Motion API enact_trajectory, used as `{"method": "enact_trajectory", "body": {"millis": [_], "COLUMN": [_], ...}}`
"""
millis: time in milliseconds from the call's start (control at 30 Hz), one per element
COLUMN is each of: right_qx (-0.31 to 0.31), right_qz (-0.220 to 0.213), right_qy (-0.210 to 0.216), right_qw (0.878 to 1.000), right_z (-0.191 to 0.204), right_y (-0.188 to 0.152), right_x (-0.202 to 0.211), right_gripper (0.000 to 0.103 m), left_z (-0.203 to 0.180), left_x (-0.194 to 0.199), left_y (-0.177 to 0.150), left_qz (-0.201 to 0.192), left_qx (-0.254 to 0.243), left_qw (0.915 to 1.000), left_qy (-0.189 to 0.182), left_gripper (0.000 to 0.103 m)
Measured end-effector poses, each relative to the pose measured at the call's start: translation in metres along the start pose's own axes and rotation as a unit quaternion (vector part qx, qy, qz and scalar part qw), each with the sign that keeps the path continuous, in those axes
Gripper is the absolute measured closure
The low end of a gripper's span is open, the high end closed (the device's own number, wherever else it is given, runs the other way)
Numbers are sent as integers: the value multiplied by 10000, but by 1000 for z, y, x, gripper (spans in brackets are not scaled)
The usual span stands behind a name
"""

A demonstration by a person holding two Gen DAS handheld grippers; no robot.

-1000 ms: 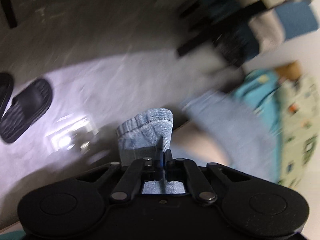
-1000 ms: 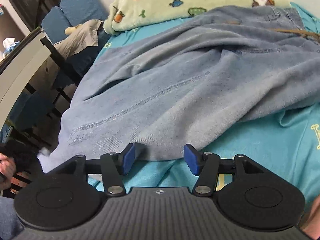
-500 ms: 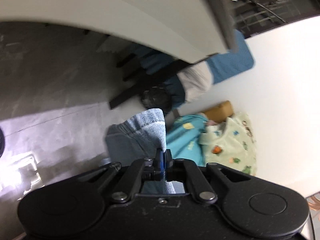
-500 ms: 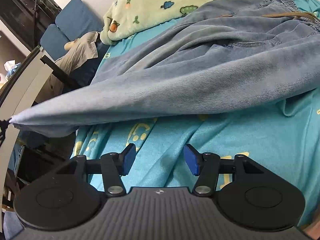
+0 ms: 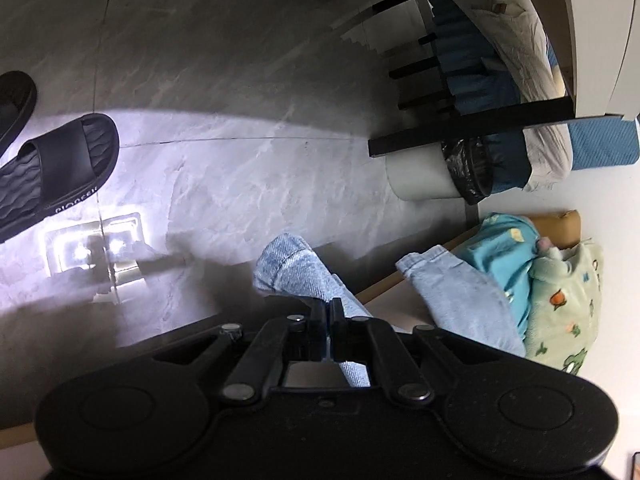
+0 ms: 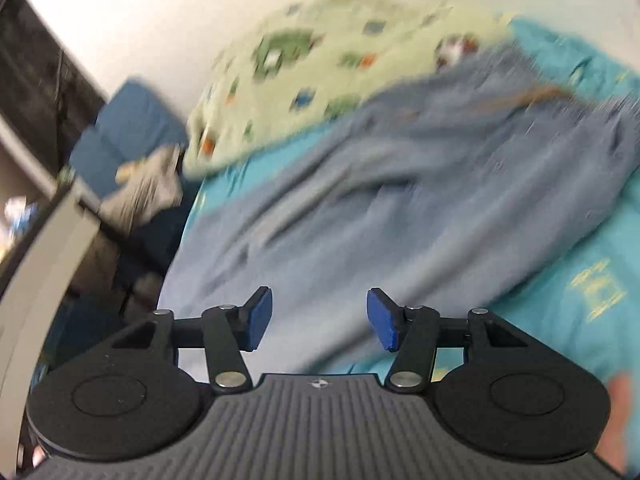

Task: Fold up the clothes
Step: 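Grasp the jeans cuff with the left gripper and lift it, then grasp the elastic waistband with the right gripper while the left gripper holds the cuff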

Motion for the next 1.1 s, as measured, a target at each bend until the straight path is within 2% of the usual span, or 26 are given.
{"method": "enact_trajectory", "body": {"millis": [67, 133, 200, 267, 333, 400, 433, 567, 633, 700, 733, 767, 800, 867, 967, 1033, 1100], "right_qx": [-120, -363, -890, -1379, -1618, -1683, -1816, -2403, -2340, -2129, -2113, -2098, -2108, -2134, -2344, -2447, -2232], "right_qz": [-451, -828, -1070, -1232, -1336, -1236, -1146, -1221, -1270, -1239, -1201, -1162, -1174, -1302, -1639, -1921, -2122], "right_qy": [-297, -731, -1137, -1517, -1983, -2470, -2570, -2128, -2051, -2210, -2281, -2353, -2379, -2235, -1975, -1844, -1830], "right_qw": [9985, 9932, 9837, 9710, 9574, 9462, 9423, 9392, 9418, 9437, 9428, 9419, 9408, 9421, 9377, 9323, 9336], "right_z": [-20, -50, -92, -135, -175, -208, -221, -241, -241, -242, -245, -247, -247, -243, -237, -231, -216], "right_y": [30, 54, 72, 84, 91, 85, 79, 67, 68, 67, 66, 65, 65, 67, 68, 67, 71], "right_x": [19, 34, 43, 49, 55, 58, 56, 44, 38, 31, 29, 26, 27, 35, 55, 71, 84], "right_gripper": [37, 35, 33, 33, 33, 33, 33, 33, 34, 36, 48, 66, 70, 89, 97, 98, 99], "left_z": [-1, -2, -1, 1, -1, -2, -2, -6, -10, -12, -12, -12, -12, -12, -12, -11, -8], "left_x": [-3, -6, -10, -13, -13, -14, -16, -20, -22, -22, -21, -17, -11, 1, 22, 39, 50], "left_y": [-2, -6, -8, -9, -9, -9, -8, -8, -10, -12, -14, -14, -13, -12, -12, -12, -12], "left_qz": [-6, -6, 1, -7, -30, -57, -61, -143, -205, -229, -233, -265, -323, -373, -345, -319, -289], "left_qx": [9, -2, 9, 8, -45, -123, -150, -166, -215, -229, -203, -134, -64, 72, 32, 136, 226], "left_qw": [10000, 10000, 10000, 9999, 9999, 9997, 9996, 9992, 9985, 9977, 9973, 9972, 9975, 9978, 9980, 9989, 9991], "left_qy": [23, 63, 95, 123, 163, 205, 228, 343, 452, 602, 671, 680, 630, 543, 530, 330, 195], "left_gripper": [102, 102, 102, 102, 102, 102, 102, 102, 102, 102, 102, 102, 102, 102, 103, 103, 103]}}
Point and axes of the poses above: each gripper's, at about its wrist camera, not at the fingertips, and x roughly against the way its jaws point, z to its left, y to its top, the point moved 9 cm from there along -x, roughly the way its jaws point, and after that the axes turned 15 degrees about y, right-handed, at the moved point
